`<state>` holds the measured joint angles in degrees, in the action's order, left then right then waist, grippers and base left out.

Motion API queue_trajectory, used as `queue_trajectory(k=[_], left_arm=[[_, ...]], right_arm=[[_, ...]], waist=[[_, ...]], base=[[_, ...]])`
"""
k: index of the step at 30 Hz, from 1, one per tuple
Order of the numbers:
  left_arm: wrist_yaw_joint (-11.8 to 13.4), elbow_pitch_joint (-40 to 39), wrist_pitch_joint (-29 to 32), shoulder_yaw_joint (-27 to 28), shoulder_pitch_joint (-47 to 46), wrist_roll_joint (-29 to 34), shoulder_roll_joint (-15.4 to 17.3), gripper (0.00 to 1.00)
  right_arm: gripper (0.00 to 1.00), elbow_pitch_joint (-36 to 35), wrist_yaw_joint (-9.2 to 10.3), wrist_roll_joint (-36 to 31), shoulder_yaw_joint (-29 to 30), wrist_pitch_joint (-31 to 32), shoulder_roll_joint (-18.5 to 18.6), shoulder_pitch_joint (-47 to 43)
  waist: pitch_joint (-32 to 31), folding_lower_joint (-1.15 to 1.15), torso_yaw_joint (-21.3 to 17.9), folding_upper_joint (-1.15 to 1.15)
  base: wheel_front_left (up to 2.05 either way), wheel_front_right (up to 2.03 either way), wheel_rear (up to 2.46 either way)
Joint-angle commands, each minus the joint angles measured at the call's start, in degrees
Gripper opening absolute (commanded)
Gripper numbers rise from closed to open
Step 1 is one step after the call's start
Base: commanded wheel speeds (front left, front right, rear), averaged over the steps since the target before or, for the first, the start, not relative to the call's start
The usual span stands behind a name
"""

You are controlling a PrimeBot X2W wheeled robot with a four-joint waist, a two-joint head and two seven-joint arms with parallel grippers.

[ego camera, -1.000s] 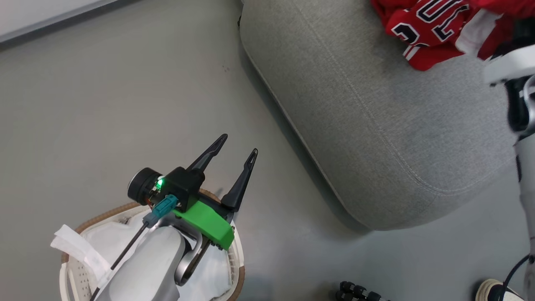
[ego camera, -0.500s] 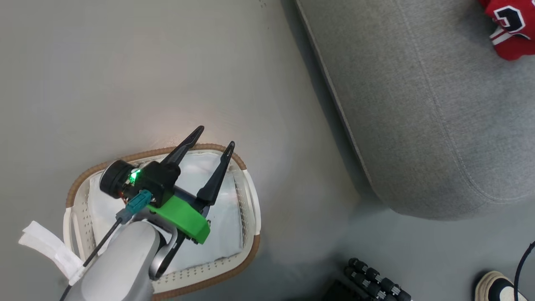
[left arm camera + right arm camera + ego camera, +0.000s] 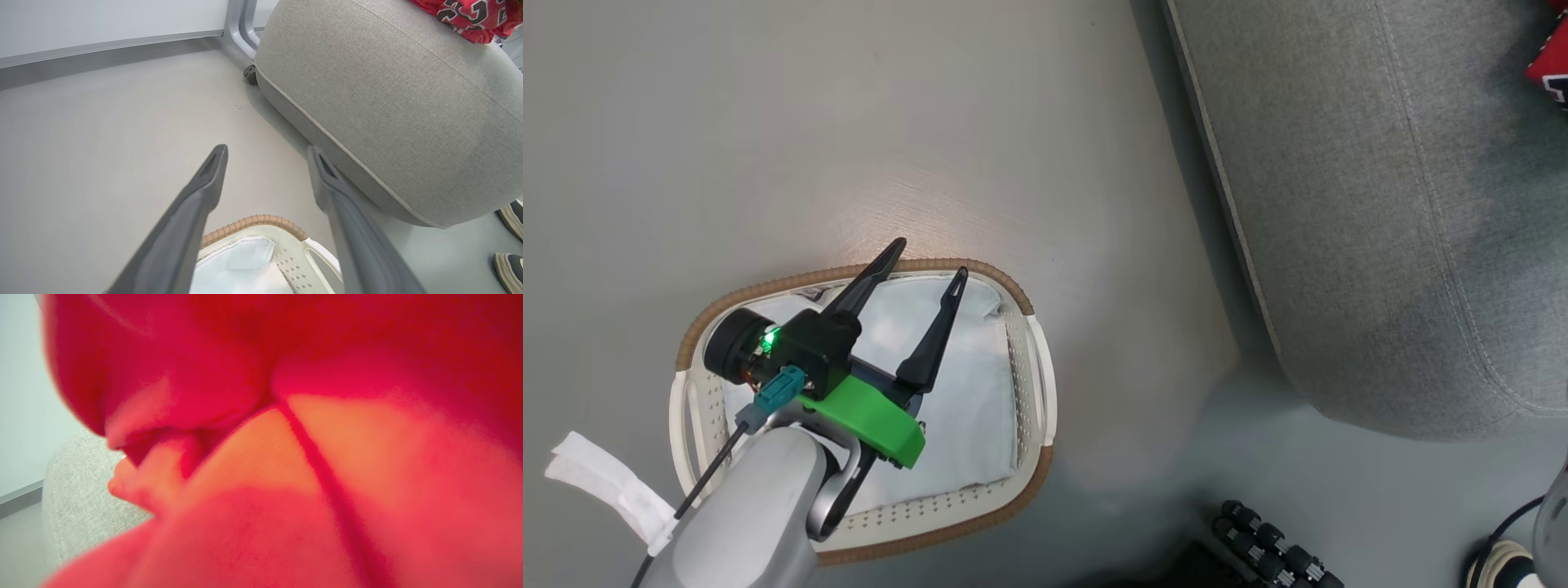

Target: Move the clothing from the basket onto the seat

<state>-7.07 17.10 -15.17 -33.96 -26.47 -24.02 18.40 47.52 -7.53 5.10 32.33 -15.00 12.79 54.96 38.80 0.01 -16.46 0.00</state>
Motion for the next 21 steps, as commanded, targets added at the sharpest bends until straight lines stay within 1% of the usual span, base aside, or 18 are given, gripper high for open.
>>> queue_trajectory(k=[1,6,7,9,13,17,21], left_arm=[[0.06,0.40,0.05,0.20,-0.42,0.28,-0.48,1.00],[-0.05,1.28,0.05,0.89,0.54,0.16,-2.10,1.00],[-0.14,1.77,0.05,1.32,1.12,0.11,-2.90,1.00],[-0.20,2.30,0.05,1.84,1.53,0.19,-3.52,1.00],[-0.31,3.41,0.05,3.19,2.70,0.24,-4.88,1.00],[-0.29,4.74,0.05,4.94,4.18,0.53,-6.26,1.00],[-0.31,6.75,0.05,7.34,5.71,1.28,-7.34,1.00]], right_arm=[[1.00,-1.21,0.08,0.37,-0.53,-0.27,-0.48,-2.36],[1.00,-4.82,0.08,1.86,-2.19,-0.27,-1.70,-7.75],[1.00,-6.30,0.08,2.34,-3.14,-0.27,-2.19,-10.67],[1.00,-7.95,0.08,3.10,-3.49,-0.27,-2.28,-13.10],[1.00,-10.07,0.08,4.50,-4.94,-0.27,-3.39,-17.97],[1.00,-12.45,0.08,4.30,-7.97,-0.27,-4.30,-22.48],[1.00,-13.37,0.08,4.97,-10.01,-0.27,-5.88,-26.13]], waist=[[-1.19,-0.01,0.21,0.00],[-4.10,-0.01,1.25,0.00],[-5.67,-0.01,1.89,0.00],[-7.20,-0.01,2.51,0.00],[-10.21,-0.01,3.67,0.00],[-13.39,-0.01,4.64,0.00],[-16.61,-0.01,5.81,0.00]], base=[[0.00,0.00,0.00],[0.00,0.00,0.00],[0.00,0.00,0.00],[0.00,0.00,0.00],[0.00,0.00,0.00],[0.00,0.00,0.00],[0.00,0.00,0.00]])
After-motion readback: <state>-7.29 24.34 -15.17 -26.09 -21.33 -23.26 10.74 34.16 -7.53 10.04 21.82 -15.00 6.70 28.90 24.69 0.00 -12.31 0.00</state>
